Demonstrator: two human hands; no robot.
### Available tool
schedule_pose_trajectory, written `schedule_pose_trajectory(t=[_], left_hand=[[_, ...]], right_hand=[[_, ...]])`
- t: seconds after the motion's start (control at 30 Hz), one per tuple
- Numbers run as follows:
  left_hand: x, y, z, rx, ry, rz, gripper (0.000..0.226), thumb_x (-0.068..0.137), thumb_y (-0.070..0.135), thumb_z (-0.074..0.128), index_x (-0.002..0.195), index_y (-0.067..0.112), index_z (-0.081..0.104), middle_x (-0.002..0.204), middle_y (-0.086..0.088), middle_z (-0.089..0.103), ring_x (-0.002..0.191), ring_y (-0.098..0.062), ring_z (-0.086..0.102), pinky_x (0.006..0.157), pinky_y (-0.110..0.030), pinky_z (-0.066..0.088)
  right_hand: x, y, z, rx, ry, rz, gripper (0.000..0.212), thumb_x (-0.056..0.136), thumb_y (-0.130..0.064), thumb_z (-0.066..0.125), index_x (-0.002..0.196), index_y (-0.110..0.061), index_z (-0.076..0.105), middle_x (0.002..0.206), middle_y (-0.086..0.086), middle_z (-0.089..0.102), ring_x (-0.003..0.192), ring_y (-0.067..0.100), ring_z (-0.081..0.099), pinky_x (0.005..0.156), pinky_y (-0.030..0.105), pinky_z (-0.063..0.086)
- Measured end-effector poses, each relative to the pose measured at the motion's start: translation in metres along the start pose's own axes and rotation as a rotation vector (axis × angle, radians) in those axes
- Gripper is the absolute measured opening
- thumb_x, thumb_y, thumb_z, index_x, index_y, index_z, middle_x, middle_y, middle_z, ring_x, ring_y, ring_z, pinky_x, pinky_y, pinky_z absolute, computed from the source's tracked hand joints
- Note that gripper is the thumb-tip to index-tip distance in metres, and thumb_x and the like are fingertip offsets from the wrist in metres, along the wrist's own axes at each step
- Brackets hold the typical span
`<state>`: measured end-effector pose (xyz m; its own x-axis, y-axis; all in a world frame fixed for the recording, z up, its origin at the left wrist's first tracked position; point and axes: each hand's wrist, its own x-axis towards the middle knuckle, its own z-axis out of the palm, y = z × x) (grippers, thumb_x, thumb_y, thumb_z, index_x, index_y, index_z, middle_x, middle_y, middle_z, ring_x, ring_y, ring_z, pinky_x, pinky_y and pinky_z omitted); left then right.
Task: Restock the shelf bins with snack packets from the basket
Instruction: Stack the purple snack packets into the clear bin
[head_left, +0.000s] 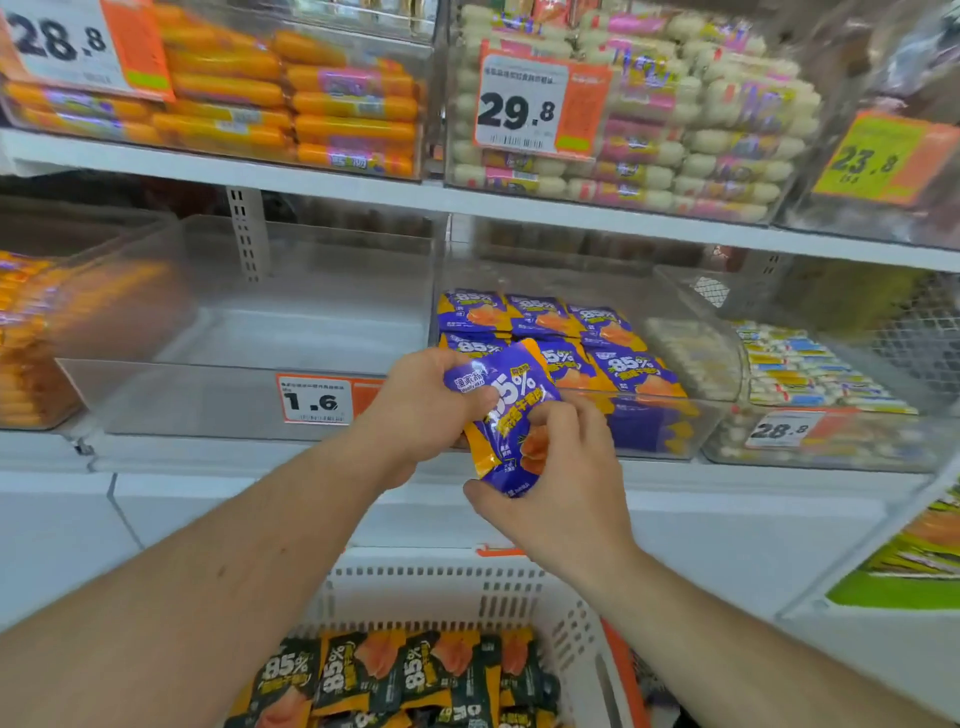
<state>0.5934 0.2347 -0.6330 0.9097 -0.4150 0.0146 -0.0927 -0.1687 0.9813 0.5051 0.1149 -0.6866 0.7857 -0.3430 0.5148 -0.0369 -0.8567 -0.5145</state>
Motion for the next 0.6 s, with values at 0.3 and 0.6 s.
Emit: schedule_pose_trajectory(t=[0.3,0.6], left_hand=[[0.071,0.025,0.011,0.907,0.282,0.561,0.057,0.096,0.052,0.029,0.133,0.016,0.054,0.147,-0.005,0.045,0.137,-0.024,0.037,0.108,-0.041,0.031],[0.105,-0.019,0.011,1.223,0.285,0.404,0.073,0.091,0.051,0.013,0.108,0.014,0.073,0.138,-0.003,0.056,0.142,-0.026,0.025,0.109,-0.043,0.036]], right_hand=[[0.089,0.032,-0.040,-0.041,0.039,0.167,0.065,0.058,-0.048,0.075,0.110,-0.022,0.047,0.109,-0.006,0.047,0.111,0.020,0.048,0.091,0.038,0.045],[0.206,0.096,-0.038,-0.317,-0.202,0.549,0.101,0.043,-0.068,0.069,0.126,-0.012,0.051,0.119,0.015,0.060,0.106,0.035,0.059,0.083,0.037,0.051]])
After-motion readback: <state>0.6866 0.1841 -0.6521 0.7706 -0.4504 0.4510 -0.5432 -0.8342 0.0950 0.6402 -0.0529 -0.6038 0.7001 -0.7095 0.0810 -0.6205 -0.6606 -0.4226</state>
